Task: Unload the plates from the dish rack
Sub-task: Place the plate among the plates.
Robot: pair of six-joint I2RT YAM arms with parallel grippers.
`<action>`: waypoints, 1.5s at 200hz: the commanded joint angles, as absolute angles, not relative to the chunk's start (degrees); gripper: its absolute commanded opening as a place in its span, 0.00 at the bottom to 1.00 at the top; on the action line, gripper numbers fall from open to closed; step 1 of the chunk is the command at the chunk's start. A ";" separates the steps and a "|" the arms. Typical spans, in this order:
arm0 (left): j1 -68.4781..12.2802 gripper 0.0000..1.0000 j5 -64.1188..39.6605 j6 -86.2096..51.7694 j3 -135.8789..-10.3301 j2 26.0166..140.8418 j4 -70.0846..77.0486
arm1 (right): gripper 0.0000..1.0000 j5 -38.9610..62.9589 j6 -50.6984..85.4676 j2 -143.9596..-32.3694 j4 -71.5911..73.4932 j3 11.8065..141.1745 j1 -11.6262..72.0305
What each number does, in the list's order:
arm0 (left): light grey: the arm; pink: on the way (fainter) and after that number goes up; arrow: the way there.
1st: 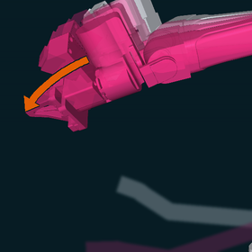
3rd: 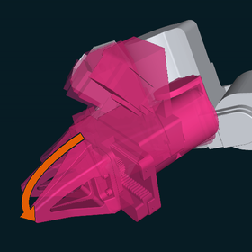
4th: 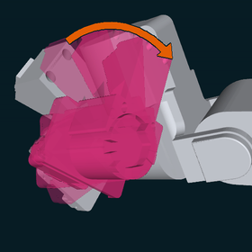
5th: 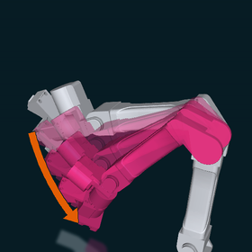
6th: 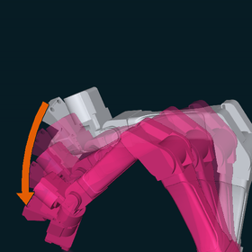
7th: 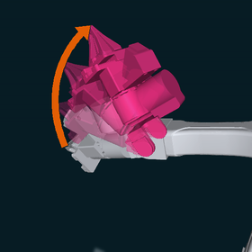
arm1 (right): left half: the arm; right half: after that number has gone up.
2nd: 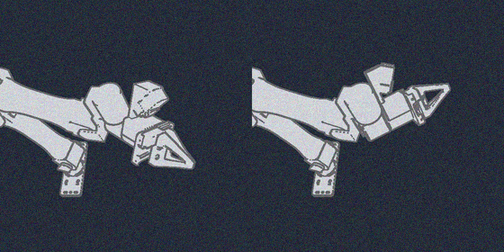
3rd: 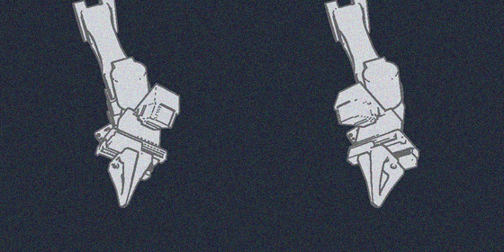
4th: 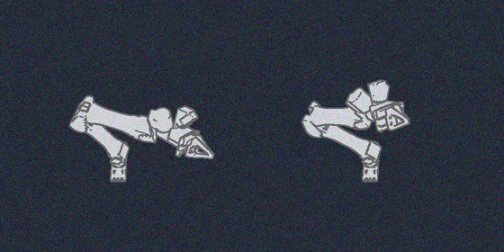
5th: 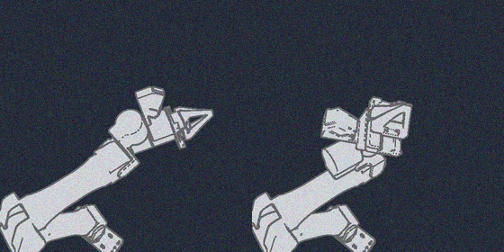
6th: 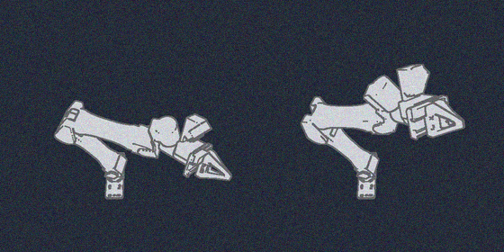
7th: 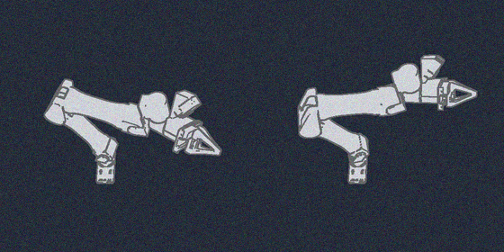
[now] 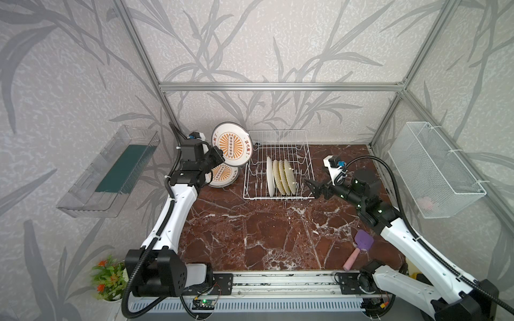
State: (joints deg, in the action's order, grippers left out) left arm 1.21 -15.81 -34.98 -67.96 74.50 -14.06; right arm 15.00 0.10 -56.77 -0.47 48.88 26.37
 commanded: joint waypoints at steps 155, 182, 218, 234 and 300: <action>11.59 0.00 -15.99 -45.79 -53.29 80.50 6.32 | 0.99 17.07 -0.66 -58.88 3.78 47.94 28.99; 12.30 0.00 -17.59 -46.14 -52.90 83.53 9.09 | 0.99 16.80 -0.72 -58.93 3.69 47.81 28.96; 13.30 0.00 -22.16 -47.38 -52.05 88.29 15.24 | 0.99 16.68 -0.59 -59.70 4.12 47.81 28.96; 13.71 0.00 -23.11 -48.46 -51.77 90.19 16.89 | 0.99 16.87 -0.51 -60.19 4.32 47.99 29.02; 13.90 0.00 -23.38 -47.92 -53.54 96.02 17.31 | 0.99 16.61 -1.00 -60.96 4.57 48.03 29.08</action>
